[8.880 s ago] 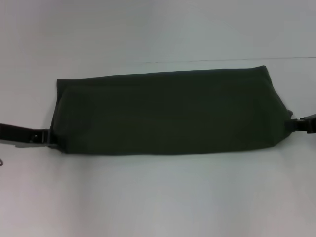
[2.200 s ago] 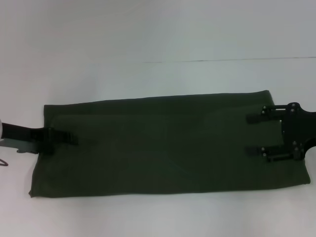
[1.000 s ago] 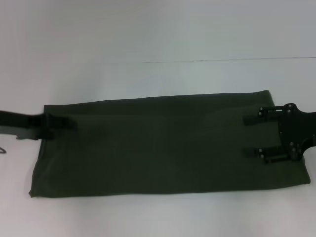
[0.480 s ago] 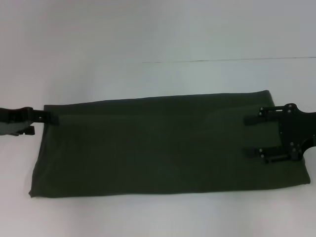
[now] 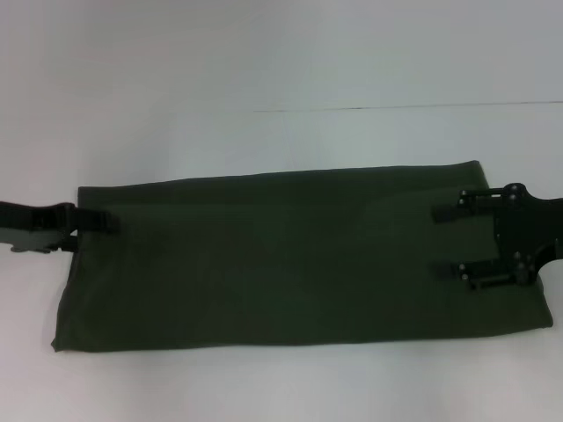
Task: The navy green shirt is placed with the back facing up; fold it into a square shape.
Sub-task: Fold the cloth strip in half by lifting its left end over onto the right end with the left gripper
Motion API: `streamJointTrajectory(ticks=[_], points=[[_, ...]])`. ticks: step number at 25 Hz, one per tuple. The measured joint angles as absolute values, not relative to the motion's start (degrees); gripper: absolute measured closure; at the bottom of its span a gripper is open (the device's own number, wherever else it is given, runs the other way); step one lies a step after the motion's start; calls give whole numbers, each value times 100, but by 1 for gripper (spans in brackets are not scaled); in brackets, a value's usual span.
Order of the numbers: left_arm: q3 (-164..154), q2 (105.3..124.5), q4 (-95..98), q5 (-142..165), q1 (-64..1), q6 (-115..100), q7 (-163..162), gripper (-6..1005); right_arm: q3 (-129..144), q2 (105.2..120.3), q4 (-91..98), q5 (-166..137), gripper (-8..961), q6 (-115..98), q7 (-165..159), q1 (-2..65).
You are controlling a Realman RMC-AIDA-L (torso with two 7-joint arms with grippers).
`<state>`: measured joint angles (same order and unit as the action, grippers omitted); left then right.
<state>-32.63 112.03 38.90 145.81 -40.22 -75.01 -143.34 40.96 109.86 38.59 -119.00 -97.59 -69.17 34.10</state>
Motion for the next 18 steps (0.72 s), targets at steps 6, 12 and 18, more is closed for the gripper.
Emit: streamJointTrajectory(ticks=[6, 12, 18], points=[[-3262, 11260, 3708, 14536, -3988, -7329, -14221, 125, 4127, 10986, 3859, -11907, 159, -9749, -6917, 3420], [-3292, 11331, 3619, 14556, -4018, -7231, -14182, 124, 4139, 10986, 3859, -11913, 158, -9746, -6917, 3444], [-3320, 11400, 3556, 14552, -4033, -7164, -14117, 124, 4140, 10986, 3859, -11962, 158, -9747, -6939, 3455]])
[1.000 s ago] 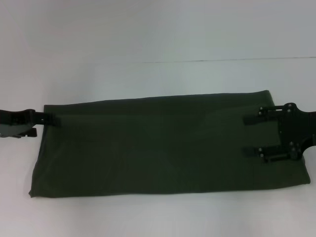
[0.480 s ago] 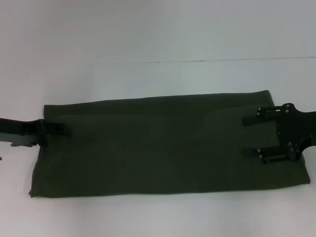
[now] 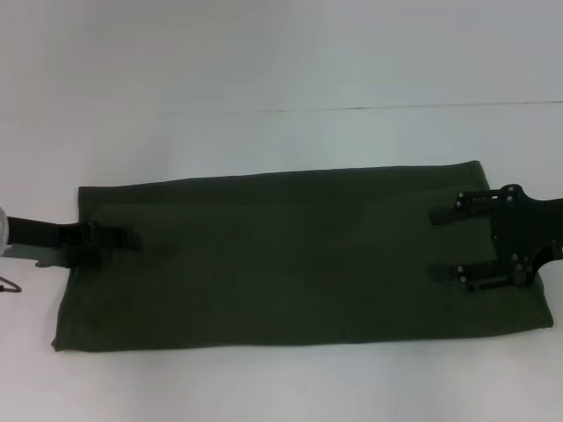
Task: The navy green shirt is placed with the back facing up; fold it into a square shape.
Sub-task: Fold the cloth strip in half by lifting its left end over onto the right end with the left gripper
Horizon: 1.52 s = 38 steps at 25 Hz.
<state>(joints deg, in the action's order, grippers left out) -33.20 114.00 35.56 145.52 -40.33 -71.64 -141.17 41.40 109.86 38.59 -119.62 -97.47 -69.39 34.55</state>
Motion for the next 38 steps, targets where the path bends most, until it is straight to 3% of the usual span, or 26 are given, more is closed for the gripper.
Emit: streamJointTrajectory(ticks=[24, 38], points=[[-3418, 11523, 3491, 14495, -4193, -7349, -14097, 124, 4140, 10986, 3860, -11961, 159, -9779, -6943, 3472], [-3116, 11314, 4242, 14109, -3875, -7819, -14243, 125, 4140, 10995, 3868, -11961, 159, -9747, -6943, 3472]])
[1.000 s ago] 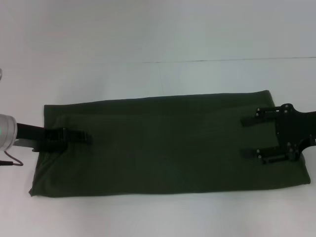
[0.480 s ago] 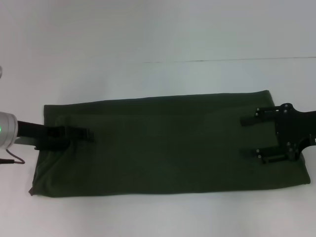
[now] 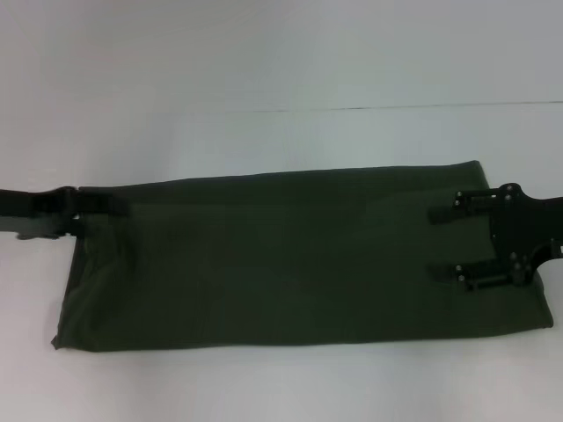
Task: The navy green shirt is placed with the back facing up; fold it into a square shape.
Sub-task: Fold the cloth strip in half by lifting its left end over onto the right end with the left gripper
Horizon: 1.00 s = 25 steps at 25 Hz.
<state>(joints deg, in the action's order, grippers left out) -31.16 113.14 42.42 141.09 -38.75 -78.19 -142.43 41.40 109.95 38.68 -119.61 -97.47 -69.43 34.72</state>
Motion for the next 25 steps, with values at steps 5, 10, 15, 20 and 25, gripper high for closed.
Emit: streamJointTrajectory(ticks=[5, 10, 15, 20, 25], points=[[-2910, 11227, 4253, 14312, -3780, -7792, -14293, 125, 4140, 10995, 3868, -11961, 159, -9750, -6943, 3472], [-2919, 11225, 4207, 14590, -3779, -7663, -14353, 125, 4139, 11008, 3867, -11962, 159, -9751, -6943, 3477], [-2937, 11229, 4063, 14694, -3792, -7489, -14372, 125, 4139, 11010, 3867, -11963, 158, -9751, -6943, 3505], [-3014, 11242, 3980, 14710, -3816, -7391, -14374, 124, 4139, 11003, 3867, -12014, 158, -9759, -6943, 3533], [-3152, 11263, 3978, 14730, -3827, -7335, -14376, 123, 4139, 11003, 3867, -12040, 158, -9763, -6943, 3545]])
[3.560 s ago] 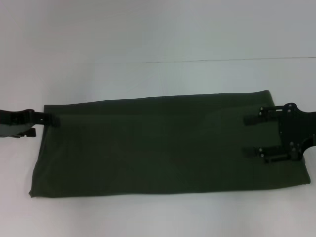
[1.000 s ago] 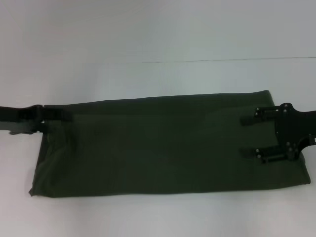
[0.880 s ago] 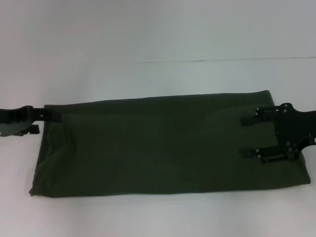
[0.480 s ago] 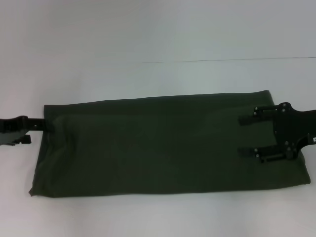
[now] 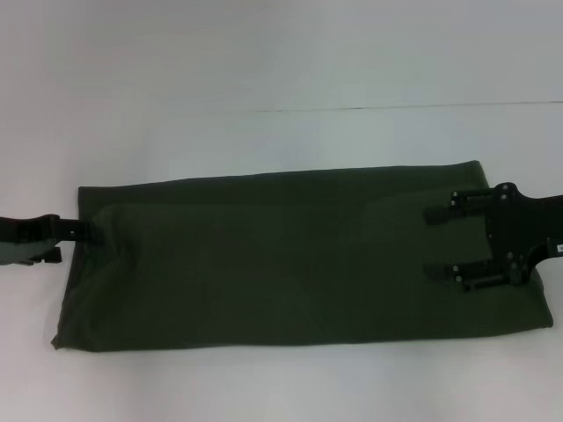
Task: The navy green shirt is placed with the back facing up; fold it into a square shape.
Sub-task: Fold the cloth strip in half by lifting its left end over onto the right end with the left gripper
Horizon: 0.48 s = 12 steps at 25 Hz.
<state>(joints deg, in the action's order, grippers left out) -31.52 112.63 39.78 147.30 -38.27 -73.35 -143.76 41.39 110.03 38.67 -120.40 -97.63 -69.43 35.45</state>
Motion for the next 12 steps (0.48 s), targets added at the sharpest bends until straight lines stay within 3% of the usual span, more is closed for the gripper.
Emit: streamJointTrajectory(ticks=[12], points=[[-3172, 11268, 3837, 14843, -3830, -7158, -14371, 124, 4139, 11003, 3867, -12041, 158, -9793, -6952, 3551]])
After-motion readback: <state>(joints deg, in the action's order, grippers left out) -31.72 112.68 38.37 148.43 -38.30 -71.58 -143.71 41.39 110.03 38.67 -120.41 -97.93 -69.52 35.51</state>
